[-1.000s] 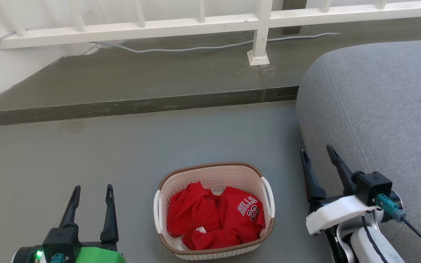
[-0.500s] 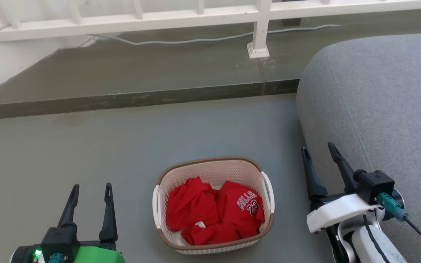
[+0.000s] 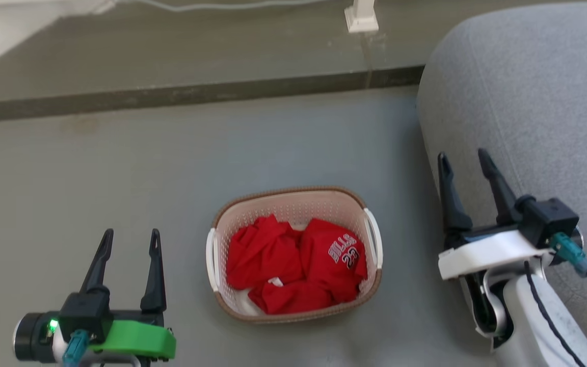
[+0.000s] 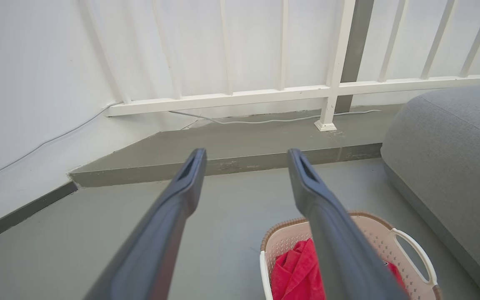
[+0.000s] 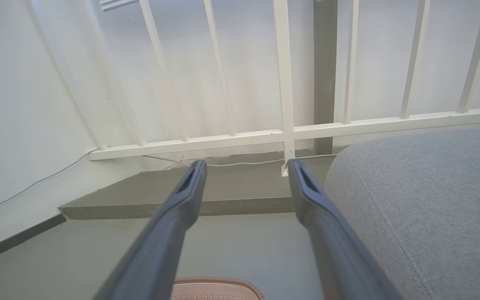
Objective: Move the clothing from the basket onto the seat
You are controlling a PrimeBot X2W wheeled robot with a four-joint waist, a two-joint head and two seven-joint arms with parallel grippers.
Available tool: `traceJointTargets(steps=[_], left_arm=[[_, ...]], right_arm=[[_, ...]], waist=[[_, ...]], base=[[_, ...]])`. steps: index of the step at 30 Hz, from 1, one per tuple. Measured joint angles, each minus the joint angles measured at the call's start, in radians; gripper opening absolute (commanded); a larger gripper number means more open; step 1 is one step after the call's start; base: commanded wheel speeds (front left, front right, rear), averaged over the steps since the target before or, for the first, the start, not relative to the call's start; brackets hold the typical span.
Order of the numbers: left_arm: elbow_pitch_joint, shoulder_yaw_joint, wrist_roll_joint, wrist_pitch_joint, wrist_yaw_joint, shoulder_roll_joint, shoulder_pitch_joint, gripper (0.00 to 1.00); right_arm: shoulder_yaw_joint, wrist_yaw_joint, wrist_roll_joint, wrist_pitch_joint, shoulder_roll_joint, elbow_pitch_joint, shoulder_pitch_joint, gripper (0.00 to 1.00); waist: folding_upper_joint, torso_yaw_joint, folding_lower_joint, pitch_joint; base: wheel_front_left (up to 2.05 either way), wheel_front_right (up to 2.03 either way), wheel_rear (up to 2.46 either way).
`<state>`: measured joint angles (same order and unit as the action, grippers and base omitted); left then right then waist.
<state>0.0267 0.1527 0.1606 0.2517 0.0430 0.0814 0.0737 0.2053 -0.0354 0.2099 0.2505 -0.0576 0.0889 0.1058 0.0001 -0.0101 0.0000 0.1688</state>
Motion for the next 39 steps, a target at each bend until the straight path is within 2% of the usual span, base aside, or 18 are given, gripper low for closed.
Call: traceJointTargets(steps=[19,39], left_arm=[[-0.184,0.062,-0.046,-0.015,-0.053,0.014,-0.247,1.0],[-0.402,0.176,-0.124,-0.036,-0.106,-0.009,-0.559,1.0]], right_arm=[[-0.054,-0.001,-0.019,0.002,0.0,-0.066,0.2,1.0],[-0.091,-0.001,-0.035,0.005,-0.002,-0.123,0.388,1.0]], waist=[[0.0,-0.027,0.0,0.257],[0.0,-0.036,0.0001,0.544]], base=[[0.0,0.0,0.0],[0.0,0.0,0.0]])
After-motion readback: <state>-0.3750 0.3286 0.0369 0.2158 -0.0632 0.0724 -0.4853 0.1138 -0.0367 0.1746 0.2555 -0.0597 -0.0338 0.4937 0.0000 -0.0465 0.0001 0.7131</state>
